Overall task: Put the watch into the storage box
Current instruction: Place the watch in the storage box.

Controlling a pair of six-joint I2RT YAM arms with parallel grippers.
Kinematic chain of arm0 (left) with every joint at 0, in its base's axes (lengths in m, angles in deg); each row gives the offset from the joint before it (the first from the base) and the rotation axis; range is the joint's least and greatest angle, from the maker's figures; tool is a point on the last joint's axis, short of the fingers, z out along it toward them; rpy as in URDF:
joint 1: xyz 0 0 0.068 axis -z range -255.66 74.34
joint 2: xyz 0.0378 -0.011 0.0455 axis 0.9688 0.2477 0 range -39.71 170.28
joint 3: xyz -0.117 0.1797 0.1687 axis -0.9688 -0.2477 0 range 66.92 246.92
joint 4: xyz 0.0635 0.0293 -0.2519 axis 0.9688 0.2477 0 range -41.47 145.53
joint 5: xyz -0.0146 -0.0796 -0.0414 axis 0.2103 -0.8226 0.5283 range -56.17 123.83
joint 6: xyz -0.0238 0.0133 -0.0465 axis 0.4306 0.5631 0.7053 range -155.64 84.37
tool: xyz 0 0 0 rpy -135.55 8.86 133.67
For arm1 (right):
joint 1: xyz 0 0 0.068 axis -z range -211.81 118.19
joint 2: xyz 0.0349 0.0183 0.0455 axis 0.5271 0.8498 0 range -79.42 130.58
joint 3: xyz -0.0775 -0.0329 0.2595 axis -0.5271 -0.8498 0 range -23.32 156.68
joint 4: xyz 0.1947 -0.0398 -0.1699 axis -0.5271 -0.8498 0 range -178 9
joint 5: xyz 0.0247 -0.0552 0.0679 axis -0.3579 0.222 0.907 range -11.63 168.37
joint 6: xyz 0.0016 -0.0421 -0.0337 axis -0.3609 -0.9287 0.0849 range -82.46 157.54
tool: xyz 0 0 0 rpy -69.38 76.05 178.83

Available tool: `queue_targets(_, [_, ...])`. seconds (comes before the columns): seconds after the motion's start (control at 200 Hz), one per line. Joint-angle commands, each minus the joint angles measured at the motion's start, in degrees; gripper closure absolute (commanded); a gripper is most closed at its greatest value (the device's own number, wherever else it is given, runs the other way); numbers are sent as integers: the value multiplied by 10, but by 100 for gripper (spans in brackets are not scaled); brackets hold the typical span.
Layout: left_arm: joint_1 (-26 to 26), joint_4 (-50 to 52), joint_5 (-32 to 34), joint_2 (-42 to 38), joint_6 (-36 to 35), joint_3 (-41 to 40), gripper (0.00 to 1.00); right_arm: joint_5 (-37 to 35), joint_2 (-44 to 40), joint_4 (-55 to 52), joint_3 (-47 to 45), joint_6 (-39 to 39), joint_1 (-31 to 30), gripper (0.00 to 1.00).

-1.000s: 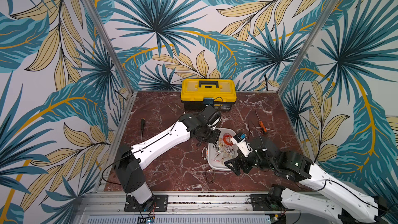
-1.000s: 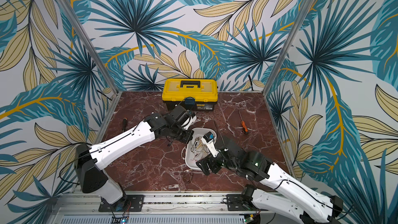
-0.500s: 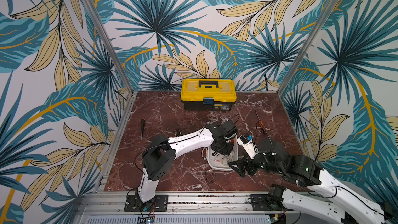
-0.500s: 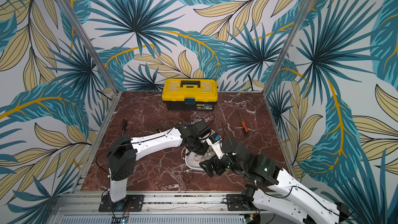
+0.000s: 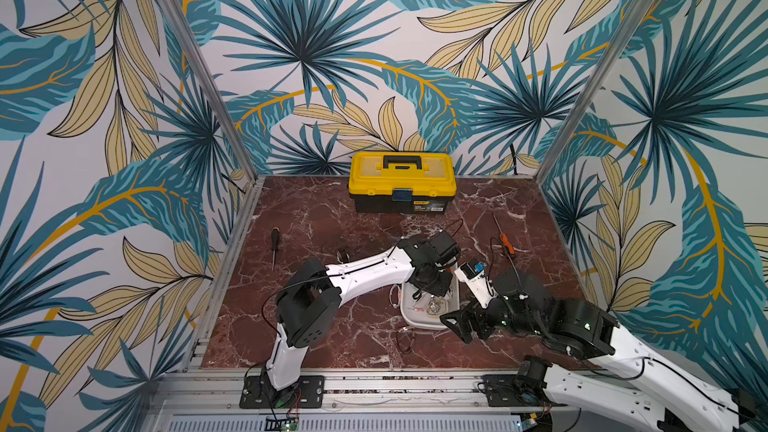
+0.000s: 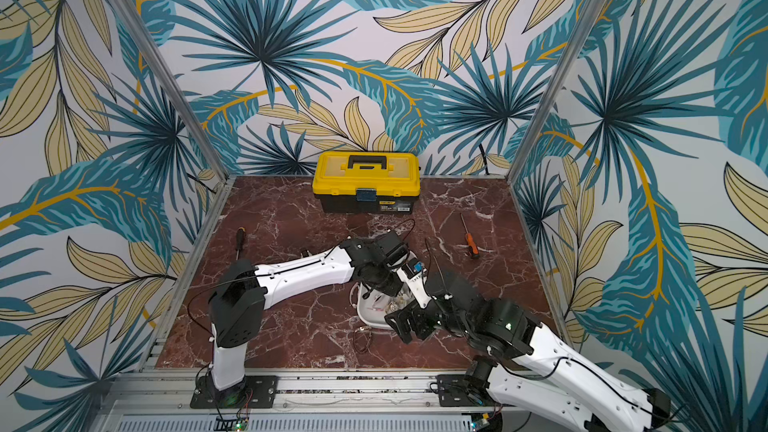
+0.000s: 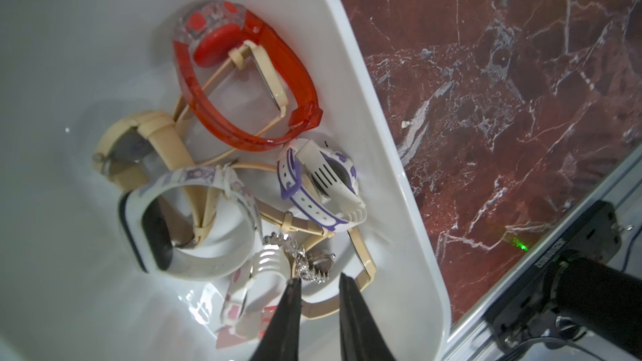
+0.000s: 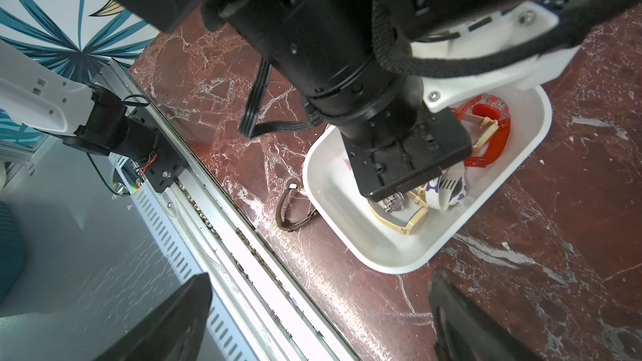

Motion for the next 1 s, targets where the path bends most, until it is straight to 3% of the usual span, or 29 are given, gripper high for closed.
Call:
queue_targets(0.0, [3, -18, 31, -22, 3, 2, 70, -4, 0, 2, -7, 8, -3, 0])
queue_targets(0.065, [3, -25, 51, -57, 6, -7, 54, -3, 0, 4, -6, 9, -3, 0])
queue_targets(0.26, [2, -19, 122, -181, 1, -27, 32, 3, -1, 20, -18, 22, -4, 0])
queue_targets(0.481, [3, -75, 213, -434, -3, -191, 1, 28, 28, 70, -52, 71, -3, 0])
queue_targets(0.606, [2, -61, 270, -588, 21, -286, 0, 64, 68, 132, -71, 104, -19, 0])
queue_targets(0.711, [3, -11, 274, -681, 42, -329, 0, 63, 116, 167, -69, 133, -51, 0])
queue_targets(0.891, [4, 67, 222, -763, 61, -365, 0, 3, 222, 158, -27, 202, -121, 3])
queue_targets(0.997, [7, 48, 184, -796, 55, -401, 0, -13, 296, 156, 1, 235, -152, 8])
